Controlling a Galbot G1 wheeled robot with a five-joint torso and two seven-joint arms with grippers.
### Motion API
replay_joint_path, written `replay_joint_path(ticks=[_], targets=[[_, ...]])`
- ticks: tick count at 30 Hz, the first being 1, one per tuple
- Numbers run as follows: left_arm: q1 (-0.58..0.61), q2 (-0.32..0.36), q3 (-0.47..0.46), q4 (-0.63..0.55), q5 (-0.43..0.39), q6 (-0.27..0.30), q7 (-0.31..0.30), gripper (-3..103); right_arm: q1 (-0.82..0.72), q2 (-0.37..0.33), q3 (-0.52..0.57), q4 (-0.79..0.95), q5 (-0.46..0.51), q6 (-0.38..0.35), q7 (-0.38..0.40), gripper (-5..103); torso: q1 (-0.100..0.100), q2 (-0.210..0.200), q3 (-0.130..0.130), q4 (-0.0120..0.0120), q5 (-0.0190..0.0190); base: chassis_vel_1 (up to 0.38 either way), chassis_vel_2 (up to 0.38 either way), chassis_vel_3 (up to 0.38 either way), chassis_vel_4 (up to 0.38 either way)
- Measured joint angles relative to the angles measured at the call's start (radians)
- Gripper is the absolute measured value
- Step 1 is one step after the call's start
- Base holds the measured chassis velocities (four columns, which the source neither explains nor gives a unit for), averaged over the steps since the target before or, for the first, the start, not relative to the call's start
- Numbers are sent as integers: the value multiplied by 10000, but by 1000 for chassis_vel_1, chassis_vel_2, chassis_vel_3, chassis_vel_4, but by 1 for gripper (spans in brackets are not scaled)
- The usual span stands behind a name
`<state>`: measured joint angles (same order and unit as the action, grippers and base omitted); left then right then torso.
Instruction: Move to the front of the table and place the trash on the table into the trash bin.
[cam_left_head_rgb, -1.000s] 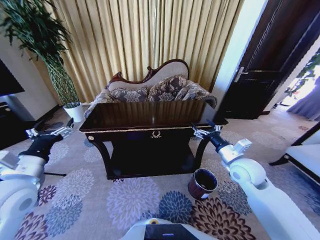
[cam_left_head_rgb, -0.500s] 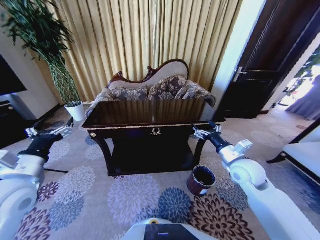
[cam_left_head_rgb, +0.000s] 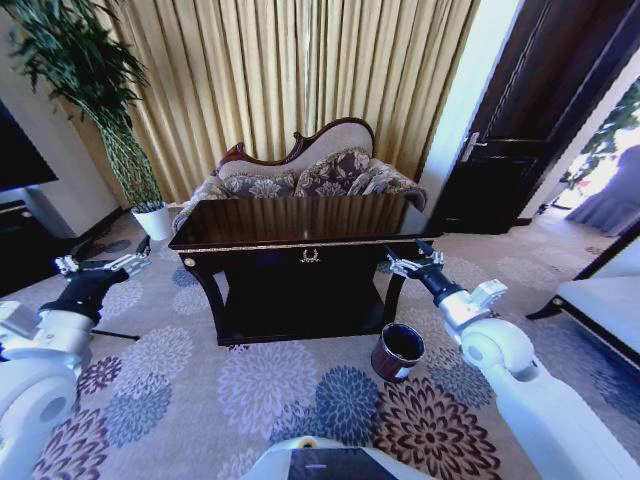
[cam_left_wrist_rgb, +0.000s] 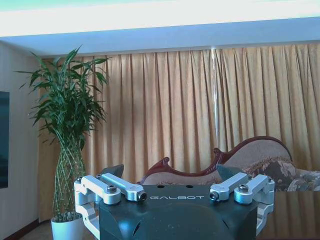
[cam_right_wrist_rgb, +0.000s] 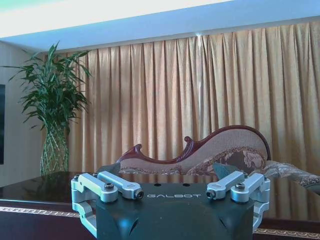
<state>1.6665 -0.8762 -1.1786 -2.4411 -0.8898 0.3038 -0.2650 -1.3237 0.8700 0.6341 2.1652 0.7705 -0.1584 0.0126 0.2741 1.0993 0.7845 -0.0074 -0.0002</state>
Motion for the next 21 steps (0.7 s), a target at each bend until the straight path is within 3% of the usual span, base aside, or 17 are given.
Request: replay_joint_path(ticks=[21], targets=[[73, -30, -86, -129, -20, -8, 0, 100, -54, 19, 26, 101, -28, 44, -7, 100, -1, 0, 0, 1, -1, 95, -117, -90, 115]])
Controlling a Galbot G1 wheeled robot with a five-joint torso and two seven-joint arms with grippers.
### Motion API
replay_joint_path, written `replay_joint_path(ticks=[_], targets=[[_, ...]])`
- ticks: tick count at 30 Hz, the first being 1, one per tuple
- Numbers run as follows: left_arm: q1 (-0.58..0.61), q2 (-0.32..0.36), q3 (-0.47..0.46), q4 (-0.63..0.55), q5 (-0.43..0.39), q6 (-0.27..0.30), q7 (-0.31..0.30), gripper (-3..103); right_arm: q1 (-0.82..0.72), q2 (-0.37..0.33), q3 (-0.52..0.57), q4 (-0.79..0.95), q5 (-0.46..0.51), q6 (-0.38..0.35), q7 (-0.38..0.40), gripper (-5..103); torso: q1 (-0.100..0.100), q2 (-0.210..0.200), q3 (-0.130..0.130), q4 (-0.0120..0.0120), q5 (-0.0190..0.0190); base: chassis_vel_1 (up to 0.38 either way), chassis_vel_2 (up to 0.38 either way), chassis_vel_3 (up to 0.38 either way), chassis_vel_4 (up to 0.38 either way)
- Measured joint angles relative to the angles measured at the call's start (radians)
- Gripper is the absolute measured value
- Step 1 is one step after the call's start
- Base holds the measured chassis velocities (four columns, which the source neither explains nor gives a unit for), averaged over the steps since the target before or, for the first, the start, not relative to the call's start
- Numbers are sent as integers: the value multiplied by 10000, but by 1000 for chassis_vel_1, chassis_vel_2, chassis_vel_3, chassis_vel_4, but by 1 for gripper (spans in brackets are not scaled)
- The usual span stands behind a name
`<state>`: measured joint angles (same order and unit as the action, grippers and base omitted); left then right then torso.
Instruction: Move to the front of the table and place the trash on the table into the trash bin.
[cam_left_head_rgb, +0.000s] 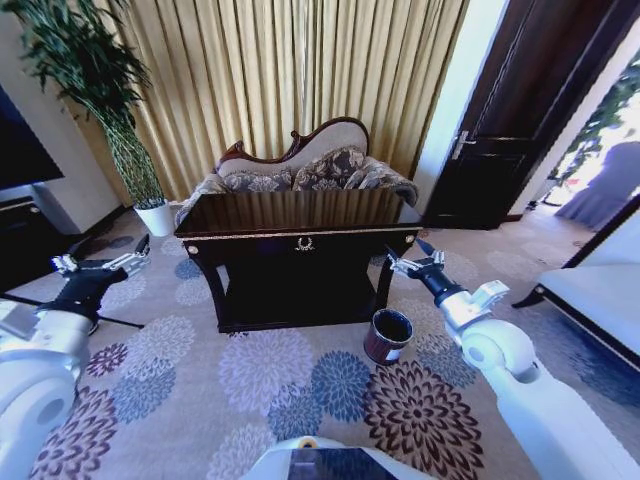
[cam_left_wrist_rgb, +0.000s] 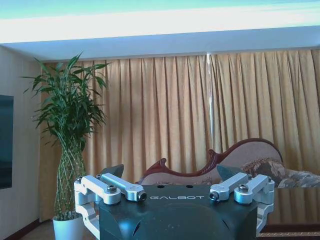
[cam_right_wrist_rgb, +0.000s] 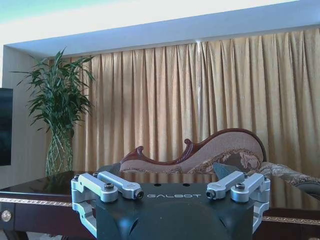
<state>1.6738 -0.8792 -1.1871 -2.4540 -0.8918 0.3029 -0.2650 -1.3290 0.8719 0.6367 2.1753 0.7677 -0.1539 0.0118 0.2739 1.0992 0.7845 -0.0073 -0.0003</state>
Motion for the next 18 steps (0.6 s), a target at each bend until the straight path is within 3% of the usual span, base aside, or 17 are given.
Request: replay_joint_path(ticks=[18], targets=[[23, 17, -50, -61, -27, -10, -27, 100, -21, 14, 26, 39, 10, 26, 0, 100, 1, 0, 1, 0, 2, 116, -114, -111, 122]])
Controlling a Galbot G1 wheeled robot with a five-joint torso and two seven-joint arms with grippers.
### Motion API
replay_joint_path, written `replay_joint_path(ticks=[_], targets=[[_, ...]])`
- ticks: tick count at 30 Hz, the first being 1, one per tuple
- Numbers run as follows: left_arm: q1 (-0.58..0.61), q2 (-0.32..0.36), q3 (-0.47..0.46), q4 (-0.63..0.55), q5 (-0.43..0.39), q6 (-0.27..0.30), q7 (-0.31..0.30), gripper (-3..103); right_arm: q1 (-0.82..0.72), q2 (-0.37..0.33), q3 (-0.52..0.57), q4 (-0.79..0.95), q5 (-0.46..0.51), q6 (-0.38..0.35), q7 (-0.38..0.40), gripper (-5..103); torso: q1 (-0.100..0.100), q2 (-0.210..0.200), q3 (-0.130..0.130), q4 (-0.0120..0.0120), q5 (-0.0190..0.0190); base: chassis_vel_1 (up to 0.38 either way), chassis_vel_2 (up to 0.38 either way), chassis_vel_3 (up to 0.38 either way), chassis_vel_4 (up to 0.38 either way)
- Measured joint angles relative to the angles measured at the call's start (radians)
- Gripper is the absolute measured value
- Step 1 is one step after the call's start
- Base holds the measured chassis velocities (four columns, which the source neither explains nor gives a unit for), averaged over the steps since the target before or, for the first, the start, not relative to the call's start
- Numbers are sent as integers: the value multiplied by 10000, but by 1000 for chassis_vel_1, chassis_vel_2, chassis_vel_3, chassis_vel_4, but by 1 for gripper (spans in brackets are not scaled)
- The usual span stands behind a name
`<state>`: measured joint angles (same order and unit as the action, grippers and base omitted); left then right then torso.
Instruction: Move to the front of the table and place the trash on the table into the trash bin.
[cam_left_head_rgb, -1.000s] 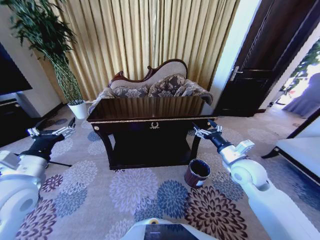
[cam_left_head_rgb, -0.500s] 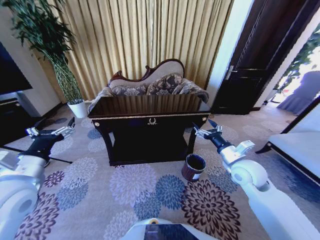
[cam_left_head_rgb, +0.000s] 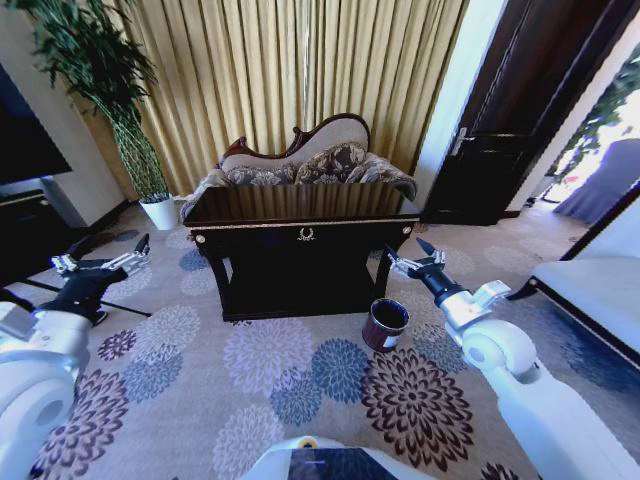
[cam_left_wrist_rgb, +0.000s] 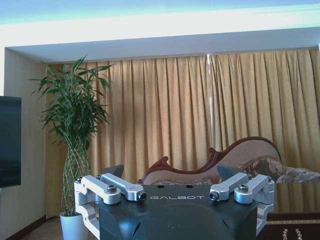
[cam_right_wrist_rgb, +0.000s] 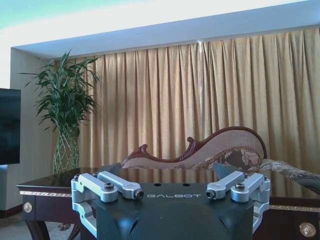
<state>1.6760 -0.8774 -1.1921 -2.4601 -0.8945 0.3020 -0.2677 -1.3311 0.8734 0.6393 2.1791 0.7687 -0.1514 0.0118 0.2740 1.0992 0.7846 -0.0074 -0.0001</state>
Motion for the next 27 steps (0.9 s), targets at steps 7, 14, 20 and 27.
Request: replay_joint_path(ticks=[7, 14, 20, 27], targets=[[-10, 3, -3, 9, -3, 0, -3, 100, -30, 53, -42, 9, -6, 29, 0, 100, 0, 0, 0, 0, -2, 130, -131, -125, 117], [-39, 3, 68, 13, -3, 0, -2, 100, -24, 41, -44, -28, -7, 50, -1, 100, 1, 0, 0, 1, -1, 105, -104, -95, 121], [-44, 16, 91, 2, -3, 0, -5, 100, 20, 32, -49, -91, -4, 58, -7, 100, 0, 0, 0, -1, -2, 111, -121, -125, 105], [-32, 7, 102, -8, -3, 0, -8, 100, 35, 27, -59, -138, -4, 84, -10, 100, 1, 0, 0, -1, 0, 132, -136, -116, 134]])
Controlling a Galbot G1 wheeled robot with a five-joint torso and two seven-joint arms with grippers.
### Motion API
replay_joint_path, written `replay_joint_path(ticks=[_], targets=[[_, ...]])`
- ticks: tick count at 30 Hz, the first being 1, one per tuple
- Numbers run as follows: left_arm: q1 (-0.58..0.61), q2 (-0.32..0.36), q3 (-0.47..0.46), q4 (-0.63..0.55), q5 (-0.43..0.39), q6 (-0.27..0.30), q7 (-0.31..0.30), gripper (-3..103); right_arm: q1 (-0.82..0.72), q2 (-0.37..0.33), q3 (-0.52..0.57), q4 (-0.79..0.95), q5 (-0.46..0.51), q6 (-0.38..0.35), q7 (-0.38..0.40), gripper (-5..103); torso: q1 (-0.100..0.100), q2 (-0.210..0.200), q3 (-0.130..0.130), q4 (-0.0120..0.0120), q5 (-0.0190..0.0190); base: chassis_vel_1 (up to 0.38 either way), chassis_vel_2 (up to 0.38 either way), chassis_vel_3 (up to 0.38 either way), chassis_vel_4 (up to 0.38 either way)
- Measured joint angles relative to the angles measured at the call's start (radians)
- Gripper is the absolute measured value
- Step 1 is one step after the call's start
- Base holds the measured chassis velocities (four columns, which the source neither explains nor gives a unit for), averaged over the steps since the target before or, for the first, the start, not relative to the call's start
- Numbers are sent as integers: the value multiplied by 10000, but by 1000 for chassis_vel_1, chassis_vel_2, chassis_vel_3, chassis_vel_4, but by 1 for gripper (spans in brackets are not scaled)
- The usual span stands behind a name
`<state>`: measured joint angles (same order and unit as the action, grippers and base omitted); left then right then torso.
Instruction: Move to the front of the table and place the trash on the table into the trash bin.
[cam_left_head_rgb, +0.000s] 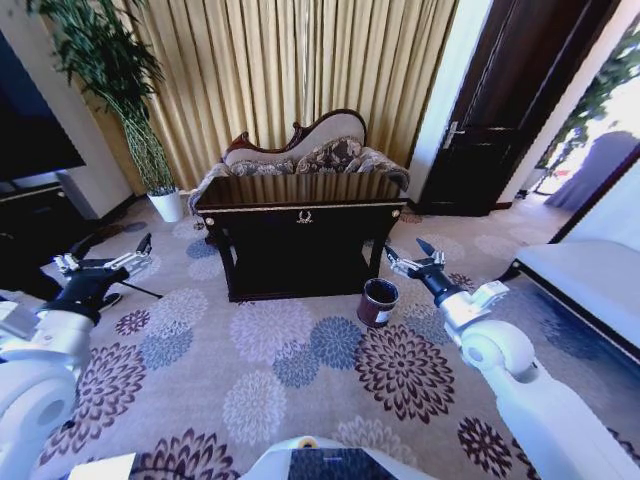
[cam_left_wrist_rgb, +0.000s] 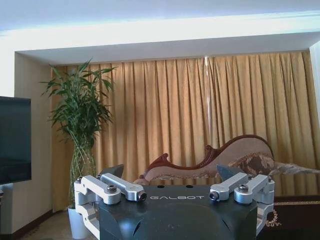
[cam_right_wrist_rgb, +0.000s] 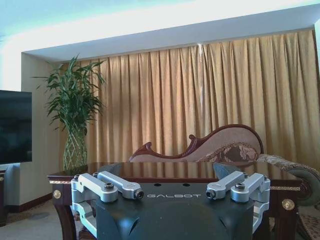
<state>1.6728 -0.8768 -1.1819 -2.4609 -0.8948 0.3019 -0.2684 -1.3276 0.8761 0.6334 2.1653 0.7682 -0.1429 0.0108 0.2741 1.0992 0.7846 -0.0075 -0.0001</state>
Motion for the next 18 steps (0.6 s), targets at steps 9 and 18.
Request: replay_joint_path(ticks=[9, 18], targets=[[11, 0, -9, -25, 1, 0, -1, 100, -8, 5, 0, -24, -2, 69, -6, 100, 1, 0, 0, 0, 0, 112, -130, -109, 145], [52, -87, -10, -86, 23, -1, 0, 100, -60, 34, -11, -24, -80, 218, -17, 100, -4, 2, -2, 6, -4, 134, -107, -139, 106]])
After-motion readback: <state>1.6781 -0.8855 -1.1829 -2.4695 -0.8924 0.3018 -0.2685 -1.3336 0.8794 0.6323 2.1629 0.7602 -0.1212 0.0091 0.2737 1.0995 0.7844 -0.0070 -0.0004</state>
